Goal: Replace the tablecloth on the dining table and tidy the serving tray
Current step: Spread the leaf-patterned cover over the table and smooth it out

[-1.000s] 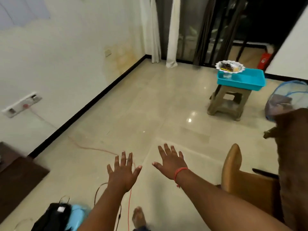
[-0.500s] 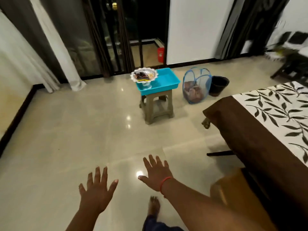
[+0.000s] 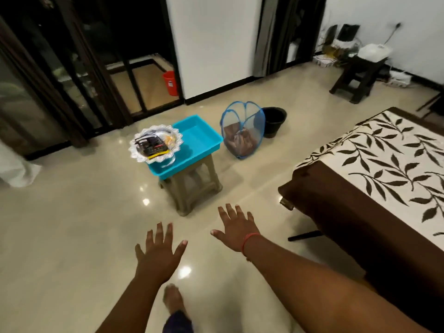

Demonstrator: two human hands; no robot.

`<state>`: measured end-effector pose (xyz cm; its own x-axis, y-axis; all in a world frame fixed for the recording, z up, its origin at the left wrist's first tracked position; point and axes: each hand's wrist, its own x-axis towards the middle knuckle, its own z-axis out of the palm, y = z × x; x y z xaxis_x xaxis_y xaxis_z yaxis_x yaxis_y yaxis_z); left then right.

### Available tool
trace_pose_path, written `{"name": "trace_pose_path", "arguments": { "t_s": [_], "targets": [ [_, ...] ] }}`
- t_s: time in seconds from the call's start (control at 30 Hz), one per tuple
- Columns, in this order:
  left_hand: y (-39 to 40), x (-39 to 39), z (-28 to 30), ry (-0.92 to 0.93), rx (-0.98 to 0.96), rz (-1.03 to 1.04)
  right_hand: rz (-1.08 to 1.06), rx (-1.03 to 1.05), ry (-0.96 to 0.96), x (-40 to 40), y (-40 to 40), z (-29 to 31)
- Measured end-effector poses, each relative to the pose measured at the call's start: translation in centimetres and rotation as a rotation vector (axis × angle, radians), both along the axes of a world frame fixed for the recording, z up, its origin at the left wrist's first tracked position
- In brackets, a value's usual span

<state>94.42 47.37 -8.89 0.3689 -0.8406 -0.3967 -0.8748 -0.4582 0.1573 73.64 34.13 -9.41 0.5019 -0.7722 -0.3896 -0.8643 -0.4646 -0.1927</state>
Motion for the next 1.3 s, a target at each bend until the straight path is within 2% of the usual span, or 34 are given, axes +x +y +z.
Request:
{"name": "trace_pose_path", "arguments": {
  "t_s": [0.1, 0.23, 0.47, 0.73, 0.87, 1.03, 1.2, 1.3],
  "targets": [
    [-9.1, 4.3, -1.0, -0.016, 0.012, -0.090, -0.115, -0.001, 0.018, 1.6, -6.2, -0.4],
    [-19.9, 7.5, -0.9, -0.018, 0.017, -0.339, -0.309, 0.027, 0.039, 2.4, -12.6, -0.4],
    [-37.7, 6.5, -0.2, -0.079, -0.085, -0.706, -0.529, 0.006, 0.035, 1.0, -22.6, -0.9],
    [-57.8, -4.1, -2.8, -0.140, -0.179, -0.986, -0.600, -0.149, 0.051, -8.5, -37.9, -3.2],
    [-65.9, -11.0, -1.5, -0.122, -0.216, -1.056, -0.695, -0.212, 0.063, -15.1, -44.4, -2.0],
    [-75.3, -21.9, -0.2, -0.075, -0.203, -1.272, -1.026, -0.241, 0.002, -24.1, -49.2, -1.3],
    [-84.4, -34.1, -0.4, -0.044, -0.205, -1.538, -1.275, -0.187, 0.096, -31.6, -51.4, -1.9],
    [-88.7, -41.4, -0.8, -0.017, -0.213, -1.731, -1.501, -0.169, 0.150, -34.6, -52.0, -2.4]
  ]
}}
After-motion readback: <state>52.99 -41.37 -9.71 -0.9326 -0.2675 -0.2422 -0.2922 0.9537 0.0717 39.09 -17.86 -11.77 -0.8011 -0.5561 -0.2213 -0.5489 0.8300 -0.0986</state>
